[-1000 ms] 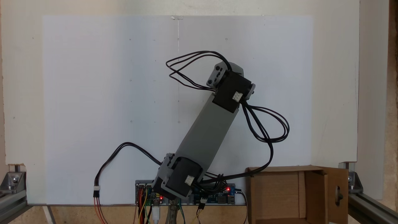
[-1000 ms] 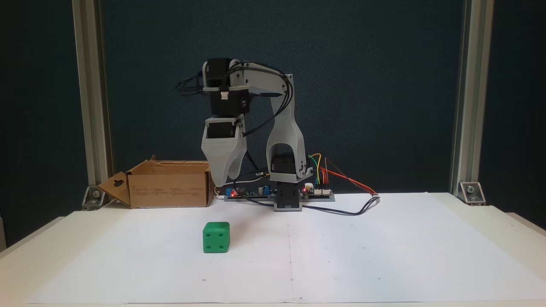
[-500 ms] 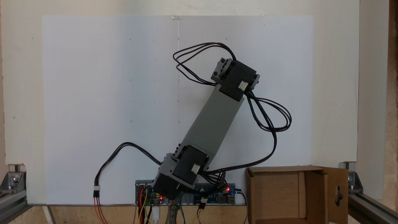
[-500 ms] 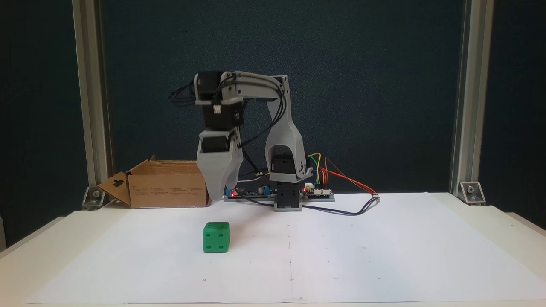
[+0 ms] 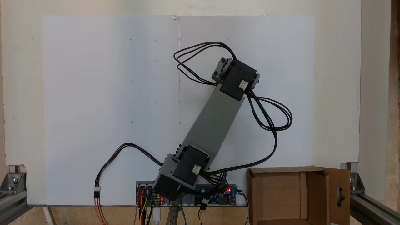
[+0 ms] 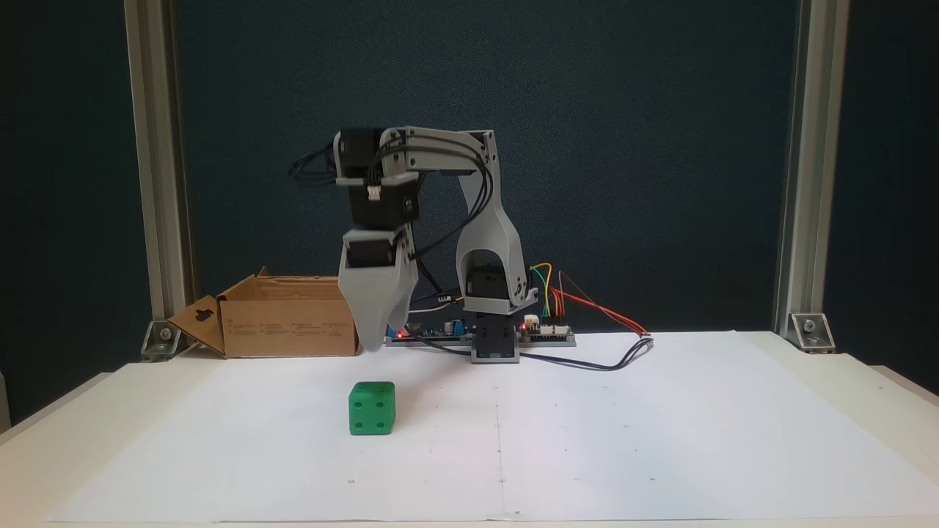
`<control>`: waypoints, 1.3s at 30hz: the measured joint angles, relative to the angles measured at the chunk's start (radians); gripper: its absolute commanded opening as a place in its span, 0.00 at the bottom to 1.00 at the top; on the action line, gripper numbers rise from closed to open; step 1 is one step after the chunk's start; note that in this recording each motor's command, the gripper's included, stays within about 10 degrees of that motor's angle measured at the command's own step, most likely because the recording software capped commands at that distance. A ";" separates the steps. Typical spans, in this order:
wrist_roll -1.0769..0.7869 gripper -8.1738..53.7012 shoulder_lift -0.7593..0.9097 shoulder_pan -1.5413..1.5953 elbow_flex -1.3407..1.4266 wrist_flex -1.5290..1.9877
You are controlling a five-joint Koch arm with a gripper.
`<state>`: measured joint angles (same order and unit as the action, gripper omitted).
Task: Grasp a green dice and put it in the bin.
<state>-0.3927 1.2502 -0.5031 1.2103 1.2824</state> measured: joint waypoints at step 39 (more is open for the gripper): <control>-0.100 0.87 -0.002 -0.018 0.302 -0.385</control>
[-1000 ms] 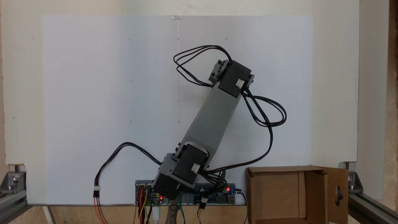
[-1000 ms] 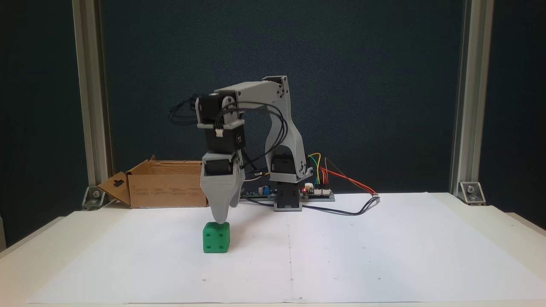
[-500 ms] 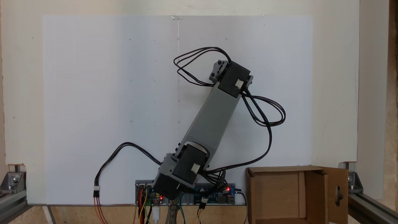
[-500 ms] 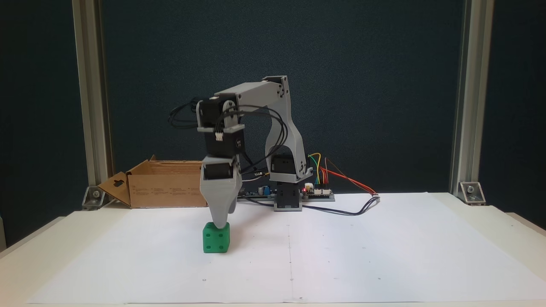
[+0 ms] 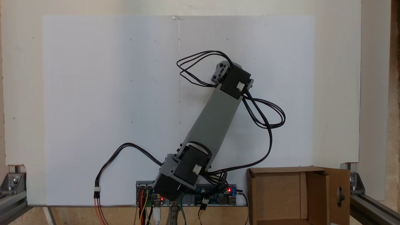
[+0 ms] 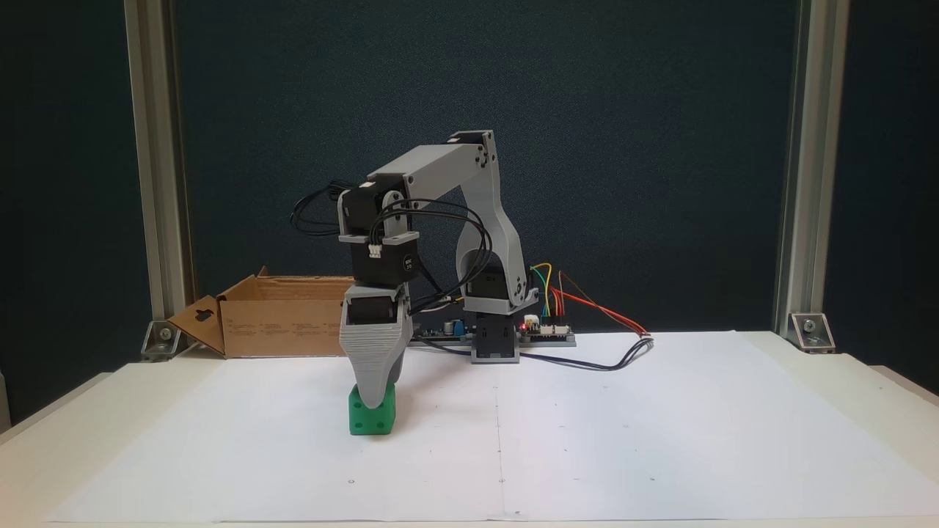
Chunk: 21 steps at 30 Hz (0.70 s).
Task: Grasp a green dice and put it in the bin.
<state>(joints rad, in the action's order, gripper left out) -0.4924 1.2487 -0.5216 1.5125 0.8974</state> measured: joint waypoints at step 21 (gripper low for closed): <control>-0.002 0.87 -0.005 -0.028 0.000 -0.043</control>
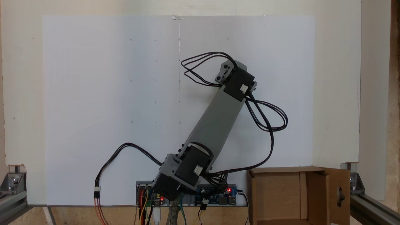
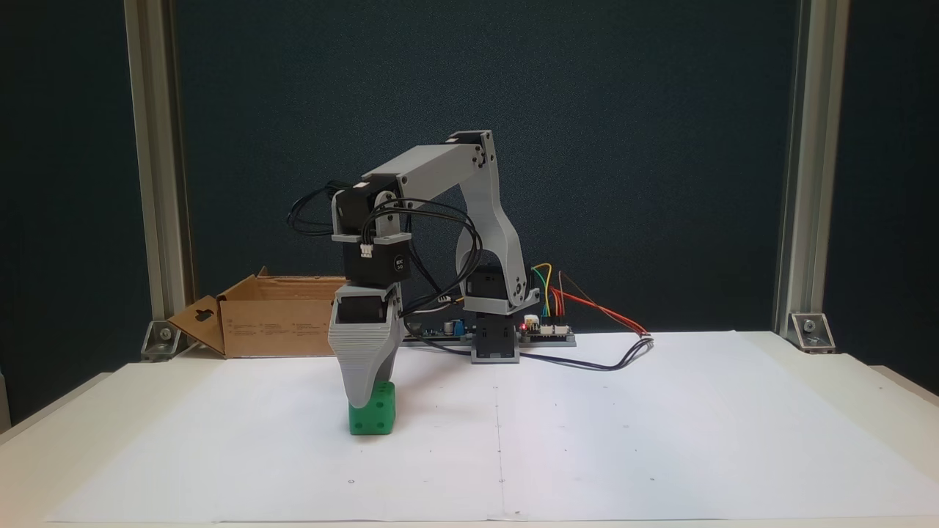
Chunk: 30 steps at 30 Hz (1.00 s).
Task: Grasp a green dice and put it in the bin.
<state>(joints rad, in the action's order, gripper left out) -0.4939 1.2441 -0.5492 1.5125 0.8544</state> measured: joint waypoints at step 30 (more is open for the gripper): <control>-0.006 0.81 -0.080 -0.011 0.034 -0.132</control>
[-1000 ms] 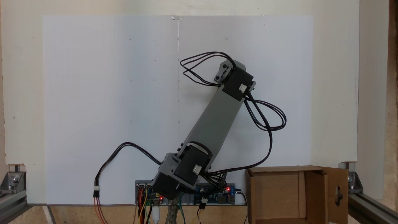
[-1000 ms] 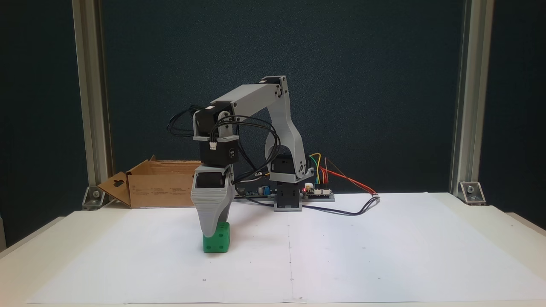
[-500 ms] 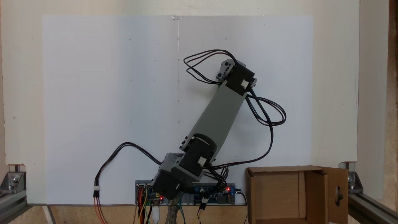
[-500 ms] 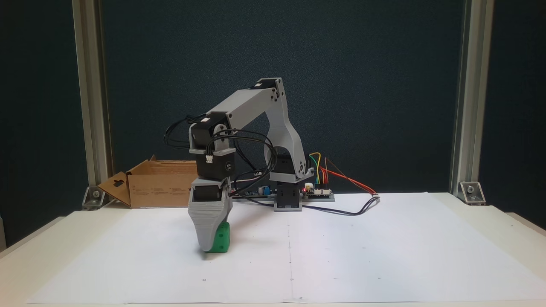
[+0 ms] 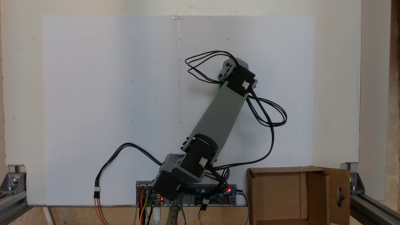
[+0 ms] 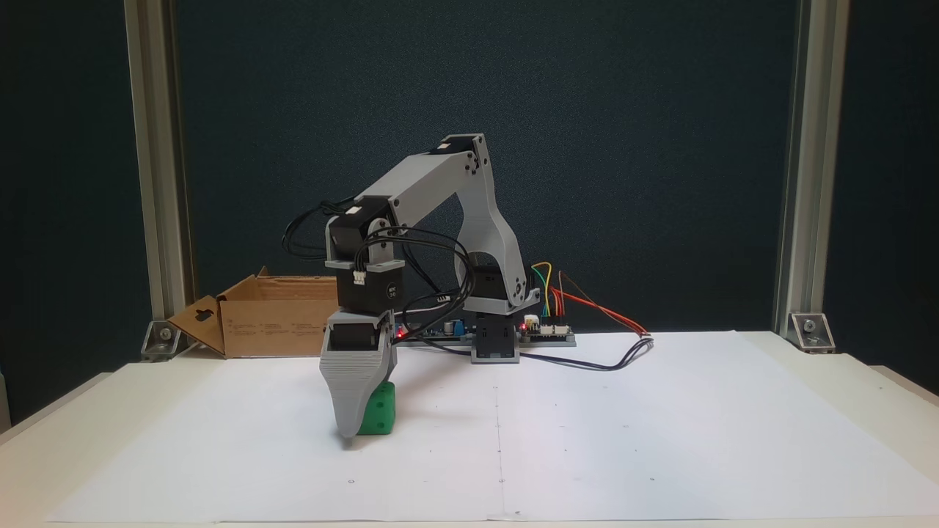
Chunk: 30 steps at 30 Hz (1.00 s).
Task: Grasp a green dice and put it in the bin.
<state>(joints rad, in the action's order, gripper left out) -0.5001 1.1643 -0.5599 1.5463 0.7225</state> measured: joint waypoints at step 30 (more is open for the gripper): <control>-0.002 0.35 0.002 0.009 0.046 -0.018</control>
<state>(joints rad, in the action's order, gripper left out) -0.5016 1.1658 -0.5507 1.5923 0.7041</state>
